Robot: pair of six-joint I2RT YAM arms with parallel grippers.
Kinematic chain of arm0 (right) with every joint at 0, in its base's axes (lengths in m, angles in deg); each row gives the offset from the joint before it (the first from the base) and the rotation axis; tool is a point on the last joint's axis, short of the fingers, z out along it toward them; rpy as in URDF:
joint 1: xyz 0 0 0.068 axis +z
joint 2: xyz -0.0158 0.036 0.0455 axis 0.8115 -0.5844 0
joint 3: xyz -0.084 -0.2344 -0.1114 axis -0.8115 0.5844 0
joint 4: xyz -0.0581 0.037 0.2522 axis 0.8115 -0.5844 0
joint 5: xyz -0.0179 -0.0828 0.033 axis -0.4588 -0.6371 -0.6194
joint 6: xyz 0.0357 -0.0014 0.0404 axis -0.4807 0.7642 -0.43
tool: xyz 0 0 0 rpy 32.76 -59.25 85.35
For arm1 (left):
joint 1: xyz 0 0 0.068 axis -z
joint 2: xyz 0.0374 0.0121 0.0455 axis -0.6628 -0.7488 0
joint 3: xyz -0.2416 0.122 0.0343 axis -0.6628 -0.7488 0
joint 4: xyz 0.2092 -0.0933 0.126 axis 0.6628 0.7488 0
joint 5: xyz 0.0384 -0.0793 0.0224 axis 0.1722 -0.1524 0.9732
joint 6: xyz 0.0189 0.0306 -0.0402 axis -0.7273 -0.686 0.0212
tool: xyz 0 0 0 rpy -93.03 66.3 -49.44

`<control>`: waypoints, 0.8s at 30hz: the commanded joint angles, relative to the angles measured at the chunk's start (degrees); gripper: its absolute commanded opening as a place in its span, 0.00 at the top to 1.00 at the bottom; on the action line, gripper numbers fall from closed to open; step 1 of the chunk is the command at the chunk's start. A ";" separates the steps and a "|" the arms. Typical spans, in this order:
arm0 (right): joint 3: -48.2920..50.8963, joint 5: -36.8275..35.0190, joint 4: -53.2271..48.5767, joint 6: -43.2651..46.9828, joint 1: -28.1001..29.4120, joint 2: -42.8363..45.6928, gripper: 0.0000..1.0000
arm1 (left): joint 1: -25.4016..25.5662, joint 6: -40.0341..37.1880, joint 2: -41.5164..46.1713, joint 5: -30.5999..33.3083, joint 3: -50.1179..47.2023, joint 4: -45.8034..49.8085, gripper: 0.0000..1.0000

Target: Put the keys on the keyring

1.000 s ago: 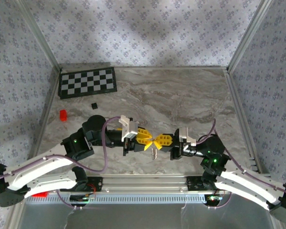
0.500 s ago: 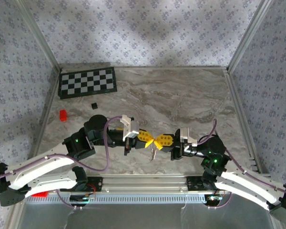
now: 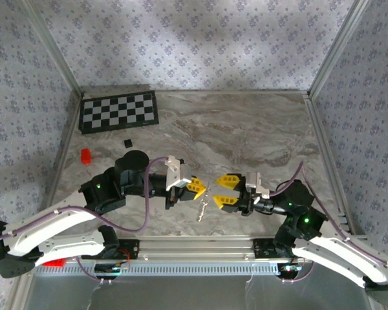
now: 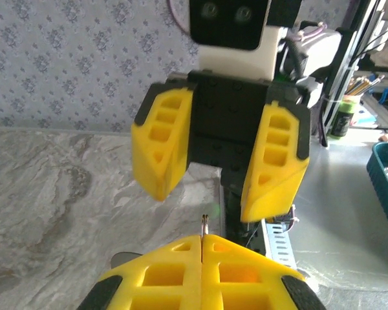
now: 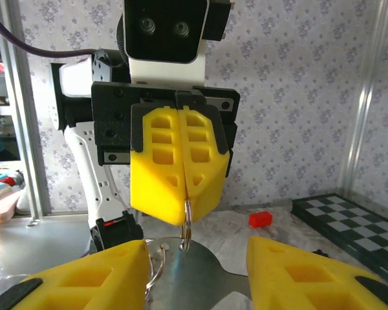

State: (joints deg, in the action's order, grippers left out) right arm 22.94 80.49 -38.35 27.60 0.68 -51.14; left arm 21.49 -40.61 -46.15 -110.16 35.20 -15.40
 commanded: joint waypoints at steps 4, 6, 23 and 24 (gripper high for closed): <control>-4.88 -2.95 -13.46 4.31 0.28 0.46 0.56 | -0.16 -5.38 -3.21 3.78 7.14 11.69 1.00; -5.21 -2.24 -14.48 4.55 0.28 0.20 0.58 | -0.17 -5.91 -4.14 4.17 8.77 14.19 1.00; -6.44 -2.61 -17.41 4.33 0.40 -3.42 0.59 | 2.91 -10.56 -10.42 9.87 15.92 26.87 1.00; -6.32 -2.45 -17.23 4.24 0.47 -3.65 0.59 | 2.96 -10.64 -10.47 9.77 15.90 26.78 1.00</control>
State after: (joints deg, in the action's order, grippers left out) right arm 18.83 78.42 -55.53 31.47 0.68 -54.66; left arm 23.89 -49.82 -56.75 -100.85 48.82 10.13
